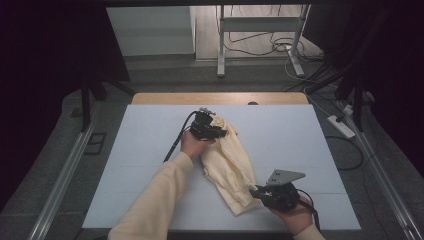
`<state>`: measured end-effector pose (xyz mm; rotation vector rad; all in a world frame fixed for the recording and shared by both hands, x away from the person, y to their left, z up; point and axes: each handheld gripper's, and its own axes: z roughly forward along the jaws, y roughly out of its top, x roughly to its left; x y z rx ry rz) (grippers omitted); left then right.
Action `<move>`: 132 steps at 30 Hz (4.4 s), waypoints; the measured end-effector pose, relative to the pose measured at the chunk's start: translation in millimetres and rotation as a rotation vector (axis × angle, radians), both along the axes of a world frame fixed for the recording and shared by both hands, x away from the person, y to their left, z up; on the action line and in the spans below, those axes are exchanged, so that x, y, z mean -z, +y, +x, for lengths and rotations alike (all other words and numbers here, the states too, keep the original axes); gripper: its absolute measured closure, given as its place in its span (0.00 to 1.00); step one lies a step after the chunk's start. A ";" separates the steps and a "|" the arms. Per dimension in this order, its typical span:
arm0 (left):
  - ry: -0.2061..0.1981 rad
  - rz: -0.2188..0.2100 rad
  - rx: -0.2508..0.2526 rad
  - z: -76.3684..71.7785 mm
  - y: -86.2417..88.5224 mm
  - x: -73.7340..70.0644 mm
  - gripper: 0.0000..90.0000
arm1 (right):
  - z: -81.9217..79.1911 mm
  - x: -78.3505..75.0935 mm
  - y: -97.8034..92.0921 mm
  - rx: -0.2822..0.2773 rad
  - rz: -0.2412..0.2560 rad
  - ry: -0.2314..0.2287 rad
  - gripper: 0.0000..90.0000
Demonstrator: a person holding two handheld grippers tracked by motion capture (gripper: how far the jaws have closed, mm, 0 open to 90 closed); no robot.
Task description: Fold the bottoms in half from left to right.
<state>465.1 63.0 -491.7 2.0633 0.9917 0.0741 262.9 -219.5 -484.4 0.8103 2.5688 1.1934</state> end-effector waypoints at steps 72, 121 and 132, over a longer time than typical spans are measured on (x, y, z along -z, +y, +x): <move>-0.140 0.007 0.002 -122.1 95.6 1.7 0.35 | 95.4 2.5 32.9 0.070 -0.093 -0.042 0.78; -0.127 -0.008 -0.008 -122.9 101.1 3.7 0.34 | 35.1 1.3 59.9 -0.129 -0.116 0.012 0.49; -0.123 -0.013 -0.016 -121.9 104.7 3.9 0.34 | 31.5 21.2 75.8 -0.150 -0.232 0.046 0.56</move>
